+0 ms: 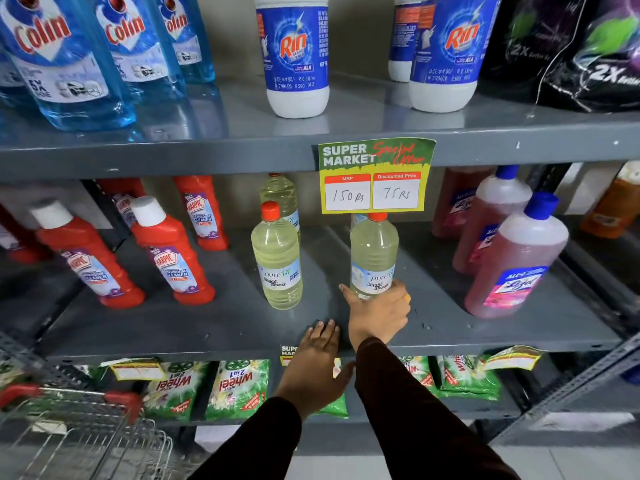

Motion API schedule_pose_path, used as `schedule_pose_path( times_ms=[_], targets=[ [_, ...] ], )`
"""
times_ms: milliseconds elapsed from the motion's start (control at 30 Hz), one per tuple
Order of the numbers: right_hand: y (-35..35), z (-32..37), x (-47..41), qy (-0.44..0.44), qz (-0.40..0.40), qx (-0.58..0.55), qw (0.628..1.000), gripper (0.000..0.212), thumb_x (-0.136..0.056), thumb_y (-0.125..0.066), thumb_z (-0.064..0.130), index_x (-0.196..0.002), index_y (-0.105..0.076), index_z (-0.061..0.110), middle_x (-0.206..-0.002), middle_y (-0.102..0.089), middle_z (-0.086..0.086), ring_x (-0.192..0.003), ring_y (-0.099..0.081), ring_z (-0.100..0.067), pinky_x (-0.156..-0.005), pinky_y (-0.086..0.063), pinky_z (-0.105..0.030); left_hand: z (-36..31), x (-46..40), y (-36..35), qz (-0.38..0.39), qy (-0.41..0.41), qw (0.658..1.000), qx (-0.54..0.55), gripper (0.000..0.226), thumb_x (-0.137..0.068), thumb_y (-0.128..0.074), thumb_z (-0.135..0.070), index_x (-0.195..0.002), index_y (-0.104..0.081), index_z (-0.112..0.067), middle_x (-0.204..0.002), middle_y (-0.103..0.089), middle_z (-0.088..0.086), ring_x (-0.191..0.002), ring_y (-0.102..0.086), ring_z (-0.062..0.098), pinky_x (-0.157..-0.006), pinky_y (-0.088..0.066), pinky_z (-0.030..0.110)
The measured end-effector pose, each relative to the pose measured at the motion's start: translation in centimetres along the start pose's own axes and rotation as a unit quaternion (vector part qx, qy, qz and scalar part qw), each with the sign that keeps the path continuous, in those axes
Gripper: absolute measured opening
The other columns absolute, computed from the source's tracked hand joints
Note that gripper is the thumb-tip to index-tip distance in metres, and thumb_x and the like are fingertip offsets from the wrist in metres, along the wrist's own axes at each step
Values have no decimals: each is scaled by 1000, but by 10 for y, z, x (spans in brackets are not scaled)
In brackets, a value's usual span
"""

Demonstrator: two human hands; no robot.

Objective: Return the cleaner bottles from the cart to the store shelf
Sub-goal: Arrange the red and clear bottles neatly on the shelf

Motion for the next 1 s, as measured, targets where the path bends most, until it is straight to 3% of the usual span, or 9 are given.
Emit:
schedule_pose_path(
  times_ms=[567, 833, 1000],
  targets=[
    [-3, 3, -2, -25, -15, 14, 999, 105, -40, -86, 68, -118, -44, 11, -108, -60, -11, -101, -61, -34, -84, -51, -47, 1, 0, 2, 19, 4, 1000, 12, 77, -92, -37, -54, -151, -20, -8, -161, -21, 8, -149, -13, 23, -120, -3, 33],
    [-5, -3, 1, 2, 23, -10, 1000, 94, -54, -82, 44, -131, -41, 10, -118, -60, -13, -110, -56, -38, -92, -44, -52, 3, 3, 4, 11, -4, 1000, 9, 77, -91, -40, -53, -151, -20, -10, -161, -20, 7, -149, -13, 22, -119, 0, 31],
    [-4, -7, 0, 8, 44, -17, 999, 92, -57, -82, 41, -133, -42, 10, -123, -60, -15, -114, -53, -38, -95, -42, -51, 2, 3, 4, 11, -5, 1000, 7, 77, -90, -39, -53, -151, -19, -10, -161, -19, 7, -149, -12, 22, -119, 0, 31]
  ],
)
Point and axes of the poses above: each hand's wrist, its own x-axis away from the middle knuckle, its own y-axis out of the back of the hand, z = x × y, the point moved 2 cm from there along -x, towards the middle knuckle
